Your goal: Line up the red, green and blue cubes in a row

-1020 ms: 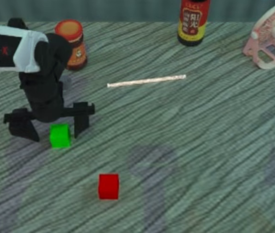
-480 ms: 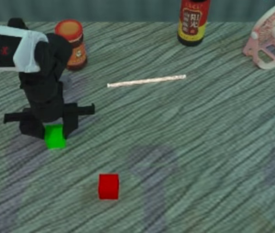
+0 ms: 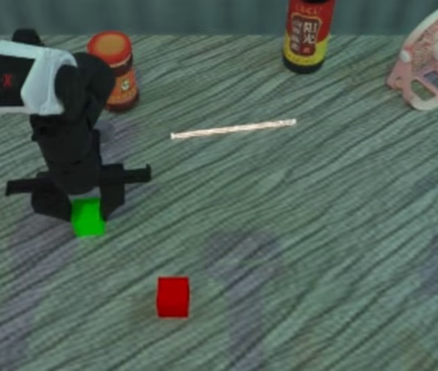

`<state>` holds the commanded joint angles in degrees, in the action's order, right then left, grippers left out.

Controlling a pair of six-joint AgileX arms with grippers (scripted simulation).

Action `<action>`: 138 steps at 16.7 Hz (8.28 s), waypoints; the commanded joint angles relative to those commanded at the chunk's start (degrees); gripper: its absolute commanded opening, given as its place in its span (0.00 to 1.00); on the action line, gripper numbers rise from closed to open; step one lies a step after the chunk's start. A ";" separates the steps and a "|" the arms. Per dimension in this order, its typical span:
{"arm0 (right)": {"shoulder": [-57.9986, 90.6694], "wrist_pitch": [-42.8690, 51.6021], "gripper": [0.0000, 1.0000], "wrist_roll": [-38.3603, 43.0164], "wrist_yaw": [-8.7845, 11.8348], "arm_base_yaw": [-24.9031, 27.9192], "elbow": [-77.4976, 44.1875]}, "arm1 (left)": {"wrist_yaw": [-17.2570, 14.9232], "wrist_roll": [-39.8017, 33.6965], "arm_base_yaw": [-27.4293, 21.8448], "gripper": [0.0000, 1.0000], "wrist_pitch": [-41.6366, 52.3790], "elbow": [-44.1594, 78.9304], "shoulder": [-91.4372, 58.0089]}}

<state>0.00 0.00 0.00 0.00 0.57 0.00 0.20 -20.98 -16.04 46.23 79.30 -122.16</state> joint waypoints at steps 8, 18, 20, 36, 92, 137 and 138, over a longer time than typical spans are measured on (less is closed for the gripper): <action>0.00 0.00 1.00 0.00 0.00 0.00 0.00 | 0.05 -0.18 1.05 0.00 13.45 7.74 5.53; 0.00 0.00 1.00 0.00 0.00 0.00 0.00 | 0.32 -8.01 -8.63 0.00 15.69 10.12 4.61; 0.00 0.00 1.00 0.00 0.00 0.00 0.00 | 0.45 -13.18 -15.23 0.00 16.90 11.28 4.33; 0.00 0.00 1.00 0.00 0.00 0.00 0.00 | 0.78 -27.12 -32.31 0.00 12.99 9.33 2.82; 0.00 0.00 1.00 0.00 0.00 0.00 0.00 | 0.28 14.51 -14.88 1.00 24.31 26.87 -5.92; 0.00 0.00 1.00 0.00 0.00 0.00 0.00 | -0.53 70.71 9.10 0.02 10.27 27.97 -18.60; 0.00 0.00 1.00 0.00 0.00 0.00 0.00 | -0.53 70.71 9.10 0.00 10.27 27.97 -18.60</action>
<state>0.00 0.00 0.00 0.00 0.57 0.00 -0.34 49.73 -6.93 56.50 107.26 -140.76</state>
